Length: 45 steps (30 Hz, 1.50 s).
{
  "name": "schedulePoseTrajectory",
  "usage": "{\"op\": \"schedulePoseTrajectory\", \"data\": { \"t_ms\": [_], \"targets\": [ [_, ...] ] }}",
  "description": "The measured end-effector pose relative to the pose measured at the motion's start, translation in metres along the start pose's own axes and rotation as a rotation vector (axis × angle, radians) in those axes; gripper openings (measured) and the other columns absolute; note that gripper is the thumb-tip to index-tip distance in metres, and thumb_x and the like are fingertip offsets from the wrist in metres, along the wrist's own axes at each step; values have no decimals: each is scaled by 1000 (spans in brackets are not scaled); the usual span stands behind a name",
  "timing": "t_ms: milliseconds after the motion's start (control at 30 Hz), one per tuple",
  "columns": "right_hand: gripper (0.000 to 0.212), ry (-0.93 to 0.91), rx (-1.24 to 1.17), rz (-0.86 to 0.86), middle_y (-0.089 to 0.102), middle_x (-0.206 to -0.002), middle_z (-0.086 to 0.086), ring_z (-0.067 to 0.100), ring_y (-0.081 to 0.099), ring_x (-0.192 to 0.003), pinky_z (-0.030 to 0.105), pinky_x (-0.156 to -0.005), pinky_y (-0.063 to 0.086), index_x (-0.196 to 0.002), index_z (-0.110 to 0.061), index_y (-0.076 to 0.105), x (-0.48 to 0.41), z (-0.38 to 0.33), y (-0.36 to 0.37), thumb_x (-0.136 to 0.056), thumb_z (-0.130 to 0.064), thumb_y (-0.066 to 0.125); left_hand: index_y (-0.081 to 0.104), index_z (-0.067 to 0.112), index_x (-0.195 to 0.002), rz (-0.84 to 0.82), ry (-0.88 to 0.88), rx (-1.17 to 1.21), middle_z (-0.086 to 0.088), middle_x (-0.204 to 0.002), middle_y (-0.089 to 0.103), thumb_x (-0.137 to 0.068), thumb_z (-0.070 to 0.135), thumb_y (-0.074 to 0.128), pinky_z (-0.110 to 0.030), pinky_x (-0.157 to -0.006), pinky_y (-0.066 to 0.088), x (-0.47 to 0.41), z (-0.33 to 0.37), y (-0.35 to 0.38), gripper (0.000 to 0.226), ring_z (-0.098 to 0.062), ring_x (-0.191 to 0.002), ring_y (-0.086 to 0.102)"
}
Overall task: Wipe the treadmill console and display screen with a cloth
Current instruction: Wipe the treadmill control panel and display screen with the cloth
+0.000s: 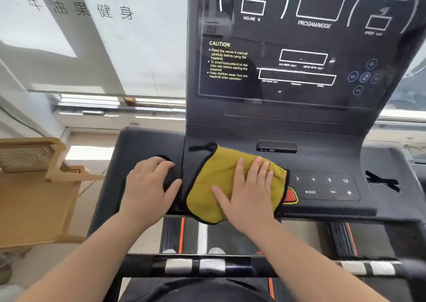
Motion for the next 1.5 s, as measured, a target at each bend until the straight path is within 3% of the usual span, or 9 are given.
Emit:
{"op": "schedulePoseTrajectory", "data": {
  "t_ms": [200,433,567,700,933,1133,1233,1333,1500],
  "targets": [
    [106,-27,-20,111,-28,-160,36,51,-29,-149,62,-123,-14,-161,-17,-18,-47,-77,-4,-89,-85,21,66,15,-121,-14,63,8,-6,-124,64,-95,49,42,-46,-99,42,-4,-20,8,49,-29,-117,56],
    [63,-541,77,50,-7,-173,10,30,-11,-159,53,-129,0,-165,-30,11,-10,-114,16,-107,-51,26,64,13,-120,88,34,97,-9,-126,62,-96,43,42,-50,-102,38,-4,-31,3,45,-33,-117,54],
    [82,-367,148,74,0,-171,21,39,-3,-158,59,-127,11,-165,-23,12,6,-30,15,-100,-71,24,65,11,-121,72,26,64,-10,-128,61,-96,42,41,-53,-102,40,-2,-33,7,46,-35,-120,54],
    [110,-121,175,48,-15,-167,28,43,-19,-155,57,-127,-7,-165,-14,-2,-20,5,0,-86,-89,11,65,12,-122,54,-14,47,-9,-130,61,-97,43,38,-52,-104,39,-4,-37,10,48,-34,-123,53],
    [98,-277,102,81,-34,-163,23,38,-35,-150,52,-126,-14,-163,-22,-12,-57,-93,-4,-93,-80,25,65,8,-120,133,-20,146,-12,-126,64,-97,38,40,-51,-103,41,-3,-41,2,44,-36,-118,55],
    [69,-603,158,47,4,-173,7,29,1,-160,50,-129,6,-164,-20,16,3,-94,20,-104,-55,24,58,8,-127,180,-34,207,-14,-134,59,-98,38,37,-50,-110,35,-3,-43,-4,47,-36,-126,51],
    [76,-493,224,100,9,-171,14,35,11,-158,52,-125,11,-162,-11,16,20,-36,22,-103,-57,29,57,8,-128,173,-61,211,-14,-135,58,-97,37,38,-49,-111,34,-2,-45,-2,47,-36,-127,50],
    [103,-199,185,48,-3,-170,24,40,-5,-158,57,-128,6,-163,-4,6,-1,10,9,-93,-77,26,58,8,-128,165,-59,202,-13,-136,58,-96,37,37,-47,-111,34,-2,-46,-1,47,-34,-126,50],
    [108,-159,148,38,-16,-166,32,48,-18,-154,60,-126,-2,-164,-12,-6,-34,-37,-4,-87,-87,10,59,7,-127,168,-36,205,-14,-134,59,-97,36,36,-48,-109,35,-2,-43,-3,47,-35,-124,51]
  ]
}}
Point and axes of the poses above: each hand's wrist, its own x-axis away from the middle knuckle, its own y-axis out of the palm, z = x × y, the point moved 10 cm from there along -x, towards the middle knuckle
